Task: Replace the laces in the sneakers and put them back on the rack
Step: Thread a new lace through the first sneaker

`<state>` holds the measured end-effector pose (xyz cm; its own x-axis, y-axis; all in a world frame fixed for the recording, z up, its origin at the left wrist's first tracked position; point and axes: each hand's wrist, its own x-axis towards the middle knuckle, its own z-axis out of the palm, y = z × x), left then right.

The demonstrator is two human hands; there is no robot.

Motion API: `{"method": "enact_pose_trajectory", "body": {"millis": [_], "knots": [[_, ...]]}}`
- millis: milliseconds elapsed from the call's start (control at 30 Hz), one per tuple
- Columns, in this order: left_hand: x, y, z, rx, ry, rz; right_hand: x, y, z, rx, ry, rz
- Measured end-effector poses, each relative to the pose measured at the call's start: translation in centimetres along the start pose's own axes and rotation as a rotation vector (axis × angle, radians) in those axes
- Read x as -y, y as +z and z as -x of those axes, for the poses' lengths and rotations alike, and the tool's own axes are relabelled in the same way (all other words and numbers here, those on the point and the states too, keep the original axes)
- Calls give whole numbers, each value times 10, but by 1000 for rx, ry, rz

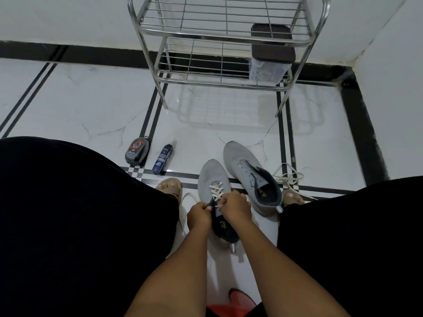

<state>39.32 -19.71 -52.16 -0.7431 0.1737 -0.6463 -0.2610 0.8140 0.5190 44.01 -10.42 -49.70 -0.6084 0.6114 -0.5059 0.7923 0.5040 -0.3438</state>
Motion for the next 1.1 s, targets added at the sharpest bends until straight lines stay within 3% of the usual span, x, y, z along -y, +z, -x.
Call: {"method": "enact_pose_trajectory", "body": {"millis": [133, 567, 733, 867, 1000, 1100], "knots": [[-1, -2, -1, 8, 15, -3, -2, 10, 1, -79, -22, 63], [-5, -2, 7, 9, 17, -3, 6, 10, -1, -50, -71, 79], [5, 7, -6, 64, -57, 197, 3, 5, 4, -75, -76, 38], [4, 11, -12, 69, -52, 204, -4, 5, 3, -58, -104, 90], [-6, 6, -2, 35, -5, 35, -13, 6, 6, -136, 46, 117], [-7, 6, -5, -46, -47, 2, -34, 8, 10, 54, 362, 134]]}}
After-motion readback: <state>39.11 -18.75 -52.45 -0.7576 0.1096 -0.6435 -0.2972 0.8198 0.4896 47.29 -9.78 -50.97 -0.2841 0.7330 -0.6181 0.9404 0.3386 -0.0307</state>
